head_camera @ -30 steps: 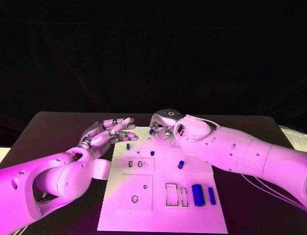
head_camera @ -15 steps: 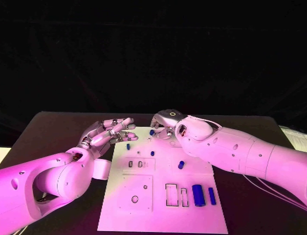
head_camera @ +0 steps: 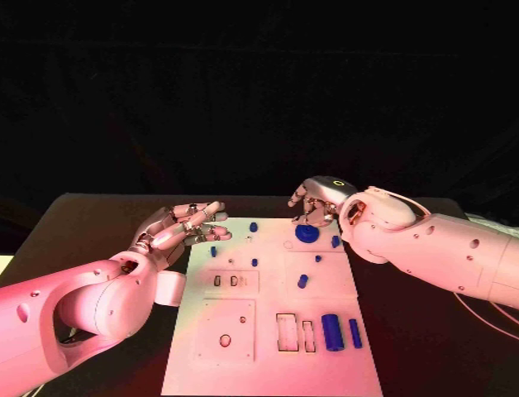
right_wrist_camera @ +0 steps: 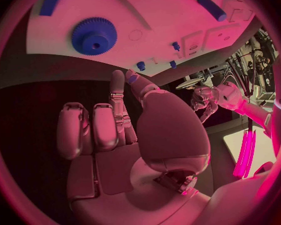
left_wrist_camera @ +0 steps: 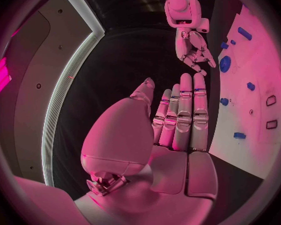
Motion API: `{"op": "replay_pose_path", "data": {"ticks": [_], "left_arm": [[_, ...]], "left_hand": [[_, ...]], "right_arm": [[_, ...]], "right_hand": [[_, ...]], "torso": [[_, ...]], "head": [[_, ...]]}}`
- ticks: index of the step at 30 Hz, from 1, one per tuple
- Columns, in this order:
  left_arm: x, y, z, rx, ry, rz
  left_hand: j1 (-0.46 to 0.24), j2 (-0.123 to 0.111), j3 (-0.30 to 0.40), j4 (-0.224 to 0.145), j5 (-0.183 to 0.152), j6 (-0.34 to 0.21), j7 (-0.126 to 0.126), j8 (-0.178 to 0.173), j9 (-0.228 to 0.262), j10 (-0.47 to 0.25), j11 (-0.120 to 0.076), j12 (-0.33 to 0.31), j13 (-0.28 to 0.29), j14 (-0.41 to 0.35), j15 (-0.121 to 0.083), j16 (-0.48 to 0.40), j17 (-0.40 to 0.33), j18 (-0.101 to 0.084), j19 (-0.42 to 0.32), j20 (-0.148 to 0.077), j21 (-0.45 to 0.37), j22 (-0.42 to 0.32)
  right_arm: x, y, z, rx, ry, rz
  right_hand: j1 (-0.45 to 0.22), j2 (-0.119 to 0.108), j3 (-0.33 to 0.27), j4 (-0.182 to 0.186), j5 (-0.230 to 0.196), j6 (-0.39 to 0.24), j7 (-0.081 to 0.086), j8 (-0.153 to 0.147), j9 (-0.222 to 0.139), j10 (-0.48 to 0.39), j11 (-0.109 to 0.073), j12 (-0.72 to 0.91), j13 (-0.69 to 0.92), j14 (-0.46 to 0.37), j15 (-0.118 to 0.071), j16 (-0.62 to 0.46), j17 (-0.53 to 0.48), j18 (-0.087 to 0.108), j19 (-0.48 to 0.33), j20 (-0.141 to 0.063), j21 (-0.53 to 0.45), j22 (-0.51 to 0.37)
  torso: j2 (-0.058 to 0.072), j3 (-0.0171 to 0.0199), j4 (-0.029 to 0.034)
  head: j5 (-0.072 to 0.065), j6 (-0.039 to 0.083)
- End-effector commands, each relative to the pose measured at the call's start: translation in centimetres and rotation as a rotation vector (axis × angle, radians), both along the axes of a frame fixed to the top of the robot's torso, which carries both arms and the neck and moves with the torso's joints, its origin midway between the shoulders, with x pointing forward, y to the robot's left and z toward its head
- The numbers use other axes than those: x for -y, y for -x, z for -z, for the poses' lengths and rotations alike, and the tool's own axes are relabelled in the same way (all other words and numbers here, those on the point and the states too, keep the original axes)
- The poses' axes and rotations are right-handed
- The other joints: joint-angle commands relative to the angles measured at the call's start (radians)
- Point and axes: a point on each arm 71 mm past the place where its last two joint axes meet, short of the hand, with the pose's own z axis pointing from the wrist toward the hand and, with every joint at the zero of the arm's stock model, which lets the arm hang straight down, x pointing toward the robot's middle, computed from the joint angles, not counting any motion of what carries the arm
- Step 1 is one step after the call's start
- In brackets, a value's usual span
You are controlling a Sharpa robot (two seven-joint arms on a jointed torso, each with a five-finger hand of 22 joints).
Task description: Assemble the parts on the task board
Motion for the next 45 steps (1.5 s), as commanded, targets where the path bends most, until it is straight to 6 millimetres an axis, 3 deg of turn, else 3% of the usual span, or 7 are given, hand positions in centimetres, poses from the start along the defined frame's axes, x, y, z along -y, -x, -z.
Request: {"op": "replay_pose_path", "data": {"ticks": [1, 3, 14, 21, 26, 31, 45], "left_arm": [[0.2, -0.1, -0.1, 0.006, 0.014, 0.018], [0.2, -0.1, -0.1, 0.006, 0.014, 0.018], [0.2, -0.4, 0.1, 0.003, 0.016, 0.016], [0.2, -0.5, 0.1, 0.002, 0.016, 0.016], [0.2, -0.5, 0.1, 0.002, 0.016, 0.015], [0.2, -0.5, 0.1, 0.001, 0.016, 0.015], [0.2, -0.6, 0.2, -0.001, 0.015, 0.016]], "left_hand": [[-0.001, -0.003, -0.002, -0.007, -0.007, -0.002, 0.005, -0.005, -0.001, -0.002, 0.006, -0.005, -0.001, -0.003, 0.002, -0.007, 0.001, 0.011, 0.000, 0.004, -0.005, -0.001], [-0.001, -0.003, -0.002, -0.007, -0.007, -0.002, 0.005, -0.005, -0.001, -0.002, 0.006, -0.005, -0.001, -0.003, 0.002, -0.007, 0.001, 0.011, 0.000, 0.004, -0.005, -0.001], [0.000, -0.003, -0.002, -0.008, -0.007, -0.002, 0.004, -0.005, -0.001, -0.002, 0.006, -0.006, -0.001, -0.003, 0.002, -0.008, 0.002, 0.011, 0.000, 0.005, -0.006, -0.001], [0.000, -0.003, -0.002, -0.008, -0.007, -0.002, 0.004, -0.005, -0.001, -0.002, 0.006, -0.006, -0.001, -0.003, 0.002, -0.008, 0.002, 0.011, 0.000, 0.005, -0.006, -0.001], [0.000, -0.003, -0.002, -0.008, -0.007, -0.002, 0.004, -0.005, -0.001, -0.002, 0.006, -0.006, -0.001, -0.003, 0.002, -0.008, 0.002, 0.011, 0.000, 0.005, -0.006, -0.001], [0.001, -0.002, -0.001, -0.009, -0.007, -0.002, 0.004, -0.006, -0.001, -0.002, 0.006, -0.006, -0.001, -0.004, 0.002, -0.008, 0.003, 0.011, 0.000, 0.005, -0.006, -0.002], [0.001, -0.002, -0.001, -0.009, -0.007, -0.002, 0.004, -0.006, -0.001, -0.002, 0.006, -0.006, -0.001, -0.004, 0.002, -0.008, 0.003, 0.011, 0.000, 0.005, -0.006, -0.002]], "right_arm": [[1.2, 0.1, 0.8, -0.177, -0.041, 0.082], [1.9, 0.1, 0.9, -0.199, -0.035, 0.097], [2.4, -0.1, 1.5, -0.228, 0.017, 0.109], [2.2, -0.1, 2.4, -0.217, 0.030, 0.108], [2.0, -0.3, 2.7, -0.213, 0.039, 0.107], [1.8, -0.5, 3.1, -0.212, 0.048, 0.107], [1.6, -0.9, 3.8, -0.204, 0.053, 0.112]], "right_hand": [[0.029, 0.021, -0.112, 0.041, 0.026, -0.021, 0.006, 0.012, 0.006, -0.062, 0.008, 0.372, 0.425, 0.055, 0.001, 0.081, 0.125, -0.021, 0.027, -0.001, 0.028, 0.051], [0.038, 0.023, -0.144, 0.059, 0.032, -0.027, 0.011, 0.007, 0.004, -0.052, 0.015, 0.490, 0.558, 0.064, 0.012, 0.108, 0.178, -0.025, 0.039, 0.007, 0.038, 0.076], [0.059, 0.024, -0.226, 0.134, 0.050, -0.023, 0.019, 0.011, 0.006, 0.020, 0.025, 0.796, 0.876, 0.076, 0.019, 0.152, 0.260, -0.042, 0.086, 0.019, 0.072, 0.156], [0.065, 0.030, -0.230, 0.140, 0.059, -0.018, 0.019, 0.013, 0.006, 0.026, 0.025, 0.818, 0.899, 0.078, 0.020, 0.158, 0.270, -0.045, 0.095, 0.020, 0.079, 0.172], [0.071, 0.038, -0.228, 0.141, 0.062, -0.013, 0.019, 0.016, 0.007, 0.031, 0.025, 0.835, 0.916, 0.079, 0.020, 0.162, 0.277, -0.047, 0.100, 0.021, 0.083, 0.180], [0.078, 0.047, -0.224, 0.138, 0.062, -0.008, 0.019, 0.017, 0.008, 0.034, 0.025, 0.845, 0.926, 0.080, 0.020, 0.164, 0.281, -0.048, 0.102, 0.021, 0.085, 0.185], [0.087, 0.069, -0.215, 0.132, 0.066, 0.002, 0.018, 0.020, 0.008, 0.039, 0.025, 0.859, 0.942, 0.081, 0.020, 0.169, 0.290, -0.050, 0.106, 0.021, 0.088, 0.192]], "torso": [[-0.002, 0.0017, -0.0085], [-0.001, 0.0024, -0.0094], [-0.001, 0.0018, -0.0071], [-0.001, 0.0020, -0.0074], [-0.001, 0.0013, -0.0039], [0.000, 0.0017, -0.0069], [0.000, 0.0019, -0.0059]], "head": [[0.002, 0.002], [0.002, 0.003], [-0.004, -0.003], [0.000, -0.002], [-0.001, -0.005], [0.003, -0.006], [0.002, -0.009]]}}
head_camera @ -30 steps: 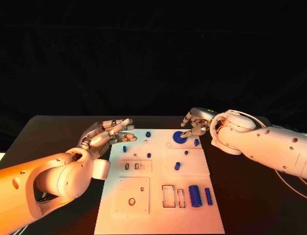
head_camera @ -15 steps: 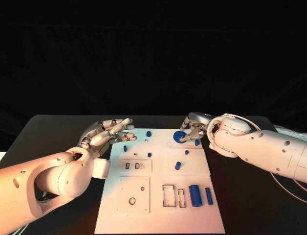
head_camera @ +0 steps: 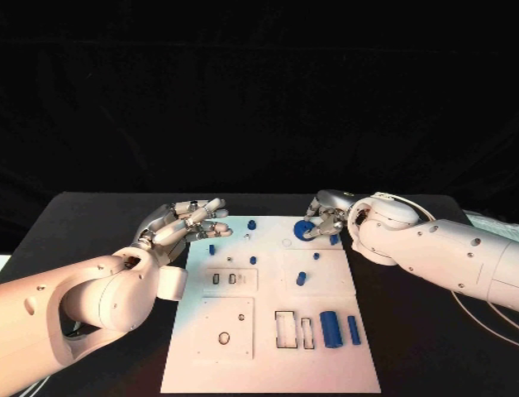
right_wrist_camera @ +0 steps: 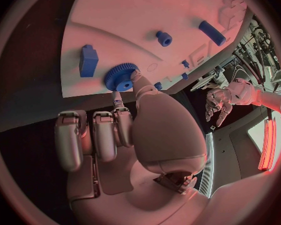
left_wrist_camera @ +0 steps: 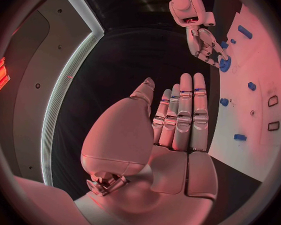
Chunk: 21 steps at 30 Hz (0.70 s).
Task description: Assemble the parts on the task board
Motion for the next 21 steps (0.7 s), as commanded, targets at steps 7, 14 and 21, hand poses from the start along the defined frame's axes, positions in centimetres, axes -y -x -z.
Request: {"op": "replay_pose_path", "data": {"ticks": [7, 14, 21], "left_arm": [[0.25, 0.03, -0.12, 0.003, 0.014, 0.022], [0.25, 0.04, -0.11, 0.002, 0.014, 0.023], [0.23, 0.05, -0.11, 0.001, 0.014, 0.023]], "left_hand": [[0.001, -0.002, 0.002, -0.006, -0.007, -0.002, 0.004, -0.006, -0.001, -0.002, 0.006, -0.006, -0.001, -0.004, 0.002, -0.004, 0.001, 0.011, 0.000, 0.005, -0.006, -0.001], [0.001, -0.002, 0.002, -0.006, -0.007, -0.002, 0.004, -0.006, -0.001, -0.002, 0.006, -0.006, -0.001, -0.004, 0.002, -0.004, 0.001, 0.011, 0.000, 0.005, -0.006, -0.001], [0.002, -0.001, 0.002, -0.007, -0.007, -0.002, 0.004, -0.007, -0.001, -0.002, 0.006, -0.008, -0.001, -0.004, 0.002, -0.006, 0.002, 0.012, 0.000, 0.005, -0.007, -0.002]], "right_arm": [[-0.21, -0.04, 0.41, 0.000, 0.026, -0.010], [-0.27, 0.03, 0.52, 0.012, 0.069, -0.003], [-0.99, 0.43, 0.14, 0.092, 0.086, -0.035]], "right_hand": [[0.001, 0.023, 0.011, -0.003, 0.005, 0.026, -0.001, 0.014, 0.001, 0.046, -0.002, 0.022, 0.145, 0.081, 0.004, 0.009, 0.133, -0.020, 0.043, 0.002, 0.007, 0.153], [0.044, 0.064, 0.061, -0.036, -0.026, 0.097, -0.023, 0.040, 0.013, 0.079, -0.021, 0.098, 0.206, 0.085, -0.010, 0.019, 0.154, -0.029, 0.067, -0.009, 0.023, 0.192], [0.073, 0.087, 0.120, -0.077, -0.029, 0.149, -0.045, 0.060, 0.023, 0.087, -0.040, 0.116, 0.221, 0.089, -0.027, 0.031, 0.182, -0.035, 0.083, -0.025, 0.033, 0.220]], "torso": [[0.000, 0.0000, -0.0004], [0.000, -0.0002, 0.0002], [0.000, -0.0001, 0.0001]], "head": [[0.000, -0.002], [-0.001, -0.004], [-0.002, -0.004]]}}
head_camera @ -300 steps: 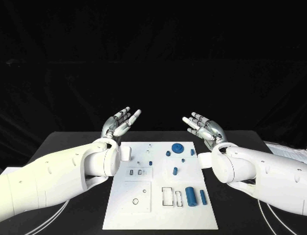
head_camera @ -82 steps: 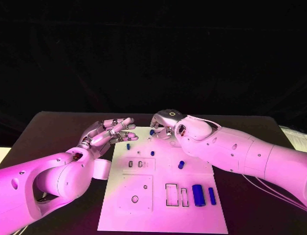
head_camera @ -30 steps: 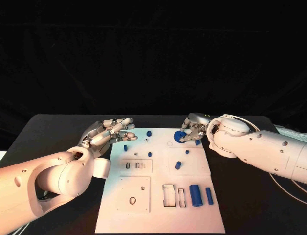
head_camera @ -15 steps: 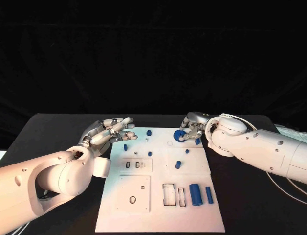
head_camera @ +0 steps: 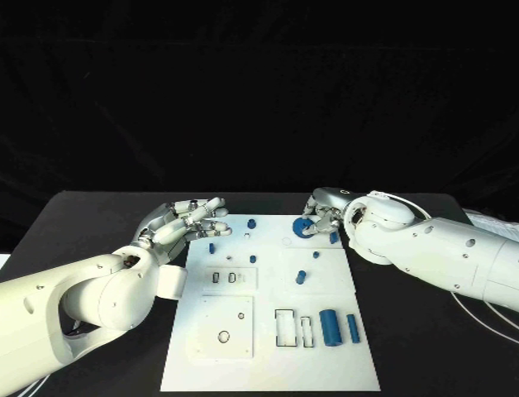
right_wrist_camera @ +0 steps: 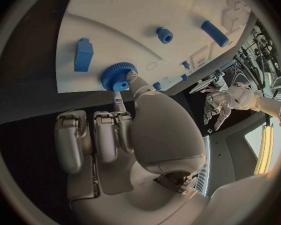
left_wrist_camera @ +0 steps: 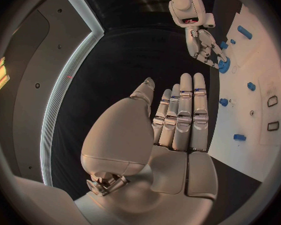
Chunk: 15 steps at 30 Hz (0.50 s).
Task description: Assemble the parts on the task board
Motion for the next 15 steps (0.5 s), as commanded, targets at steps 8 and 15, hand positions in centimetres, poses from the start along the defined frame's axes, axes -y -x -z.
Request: {"op": "replay_pose_path", "data": {"ticks": [8, 15], "left_arm": [[0.2, 0.1, -0.1, 0.005, 0.014, 0.021], [0.3, 0.0, -0.1, 0.005, 0.014, 0.021]], "left_hand": [[0.002, -0.001, -0.001, -0.005, -0.007, -0.002, 0.004, -0.007, -0.001, -0.002, 0.006, -0.002, -0.001, -0.004, 0.002, -0.006, 0.001, 0.012, 0.000, 0.005, -0.007, -0.002], [0.003, 0.000, 0.000, -0.006, -0.006, -0.001, 0.003, -0.007, 0.000, -0.002, 0.006, -0.003, -0.001, -0.004, 0.002, -0.007, 0.002, 0.012, 0.000, 0.005, -0.007, -0.002]], "right_arm": [[-1.6, 1.0, -0.5, 0.144, 0.012, -0.058], [-4.5, 2.2, -1.6, 0.237, -0.026, -0.133]], "right_hand": [[0.007, 0.029, 0.039, -0.012, 0.034, 0.074, -0.039, 0.027, 0.023, 0.086, -0.013, 0.009, 0.225, 0.092, -0.014, 0.010, 0.189, -0.022, 0.089, -0.016, 0.012, 0.236], [-0.013, 0.022, 0.055, -0.016, 0.052, 0.072, -0.039, 0.022, 0.023, 0.086, -0.014, 0.008, 0.225, 0.092, -0.014, 0.010, 0.189, -0.024, 0.092, -0.017, 0.014, 0.241]], "torso": [[0.000, -0.0001, 0.0011], [0.000, 0.0005, 0.0015]], "head": [[0.000, 0.000], [0.005, 0.002]]}}
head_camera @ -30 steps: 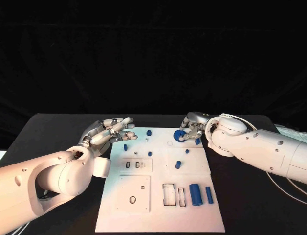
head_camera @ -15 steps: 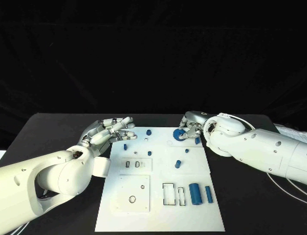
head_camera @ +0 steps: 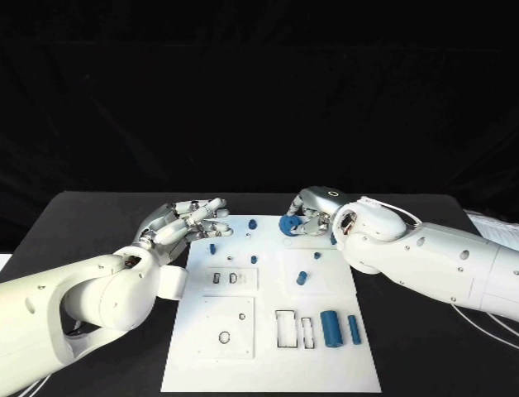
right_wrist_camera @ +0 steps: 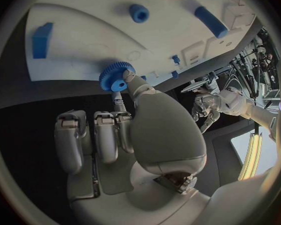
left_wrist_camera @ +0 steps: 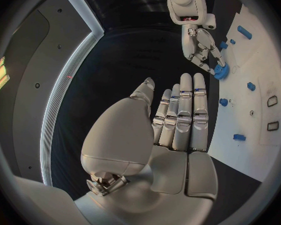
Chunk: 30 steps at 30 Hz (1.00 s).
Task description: Assemble the parts on the task board
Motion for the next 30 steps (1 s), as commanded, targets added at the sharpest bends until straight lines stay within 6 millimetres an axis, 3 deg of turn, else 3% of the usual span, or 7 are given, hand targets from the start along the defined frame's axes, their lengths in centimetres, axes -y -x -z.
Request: {"op": "replay_pose_path", "data": {"ticks": [1, 9, 11, 17, 30], "left_arm": [[0.3, 0.0, -0.1, 0.006, 0.014, 0.020], [0.4, 0.0, -0.1, 0.005, 0.015, 0.024], [0.5, 0.0, -0.1, 0.004, 0.016, 0.025], [0.6, -0.1, 0.0, 0.004, 0.016, 0.027], [0.7, -0.2, 0.0, 0.004, 0.017, 0.029]], "left_hand": [[0.003, 0.000, 0.000, -0.006, -0.006, -0.001, 0.003, -0.003, -0.001, -0.002, 0.006, -0.003, -0.001, -0.004, 0.002, -0.007, 0.002, 0.012, 0.000, 0.005, -0.003, -0.001], [0.003, 0.000, 0.000, -0.006, -0.006, -0.001, 0.003, -0.003, -0.001, -0.002, 0.006, -0.003, -0.001, -0.004, 0.002, -0.007, 0.002, 0.012, 0.000, 0.005, -0.003, -0.001], [0.003, 0.000, 0.000, -0.006, -0.006, -0.001, 0.003, -0.003, -0.001, -0.002, 0.006, -0.003, -0.001, -0.004, 0.002, -0.007, 0.002, 0.012, 0.000, 0.005, -0.003, -0.001], [0.003, 0.000, 0.000, -0.006, -0.006, -0.001, 0.003, -0.003, -0.001, -0.002, 0.006, -0.003, -0.001, -0.004, 0.002, -0.007, 0.002, 0.012, 0.000, 0.005, -0.003, -0.001], [0.003, 0.000, 0.000, -0.006, -0.006, -0.001, 0.003, -0.003, -0.001, -0.002, 0.006, -0.003, -0.001, -0.004, 0.002, -0.007, 0.002, 0.012, 0.000, 0.005, -0.003, -0.001]], "right_arm": [[-2.0, 0.7, -1.0, 0.117, -0.008, -0.058], [-5.9, 1.3, -0.9, 0.126, 0.002, -0.122], [-6.6, 1.3, -0.7, 0.118, 0.008, -0.130], [-7.9, 1.3, 0.4, 0.082, 0.031, -0.150], [-9.0, 1.2, 2.0, 0.027, 0.075, -0.165]], "right_hand": [[-0.013, 0.017, 0.013, 0.005, 0.010, 0.072, -0.039, 0.021, 0.036, 0.085, -0.004, 0.004, 0.225, 0.092, -0.008, 0.006, 0.189, -0.009, 0.091, -0.007, 0.003, 0.242], [-0.030, 0.014, 0.022, 0.006, 0.000, 0.068, -0.037, 0.016, 0.035, 0.082, -0.003, -0.004, 0.220, 0.091, -0.007, 0.003, 0.183, -0.009, 0.091, -0.007, 0.003, 0.243], [-0.034, 0.013, 0.024, 0.007, -0.003, 0.068, -0.036, 0.016, 0.035, 0.082, -0.002, -0.005, 0.219, 0.090, -0.007, 0.003, 0.181, -0.009, 0.091, -0.006, 0.003, 0.243], [-0.041, 0.012, 0.028, 0.007, -0.010, 0.066, -0.035, 0.013, 0.034, 0.081, -0.002, -0.008, 0.217, 0.090, -0.006, 0.002, 0.179, -0.009, 0.090, -0.006, 0.003, 0.242], [-0.052, 0.006, 0.034, 0.005, -0.024, 0.062, -0.033, 0.008, 0.033, 0.079, 0.000, -0.014, 0.214, 0.089, -0.005, -0.001, 0.174, -0.009, 0.090, -0.005, 0.002, 0.241]], "torso": [[0.000, 0.0006, 0.0005], [0.000, -0.0009, 0.0034], [0.001, -0.0006, 0.0015], [0.002, -0.0004, -0.0003], [0.001, 0.0006, -0.0007]], "head": [[0.003, 0.001], [0.016, -0.003], [0.019, -0.005], [0.014, -0.008], [0.020, -0.015]]}}
